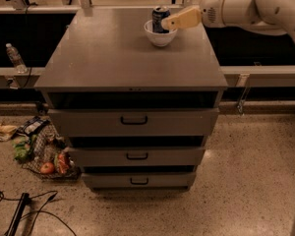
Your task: Pick pepsi can from white bowl and place on counter
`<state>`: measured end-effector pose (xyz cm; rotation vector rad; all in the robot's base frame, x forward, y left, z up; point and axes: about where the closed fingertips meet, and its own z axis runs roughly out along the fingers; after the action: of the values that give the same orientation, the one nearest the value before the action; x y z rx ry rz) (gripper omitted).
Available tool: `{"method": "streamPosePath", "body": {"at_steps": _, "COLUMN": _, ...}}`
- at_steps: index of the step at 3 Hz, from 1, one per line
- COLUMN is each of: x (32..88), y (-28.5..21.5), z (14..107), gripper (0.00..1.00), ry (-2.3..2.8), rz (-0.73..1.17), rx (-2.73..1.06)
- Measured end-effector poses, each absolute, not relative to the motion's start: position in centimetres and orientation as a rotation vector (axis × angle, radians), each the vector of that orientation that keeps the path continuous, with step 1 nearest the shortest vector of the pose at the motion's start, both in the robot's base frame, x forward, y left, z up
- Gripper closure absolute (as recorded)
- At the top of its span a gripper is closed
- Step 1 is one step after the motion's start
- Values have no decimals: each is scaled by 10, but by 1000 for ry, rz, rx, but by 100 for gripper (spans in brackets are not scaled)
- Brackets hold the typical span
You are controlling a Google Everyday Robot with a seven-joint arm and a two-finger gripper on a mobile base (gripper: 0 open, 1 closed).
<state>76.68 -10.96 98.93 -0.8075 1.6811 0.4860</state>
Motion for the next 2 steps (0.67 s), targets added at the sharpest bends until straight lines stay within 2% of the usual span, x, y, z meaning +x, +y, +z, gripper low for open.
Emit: {"method": "streamPosePath", "body": {"at_steps": 2, "x": 850, "y": -91, "z": 952, "gripper": 0, "ry": 1693, "rz": 409, "rx": -726}}
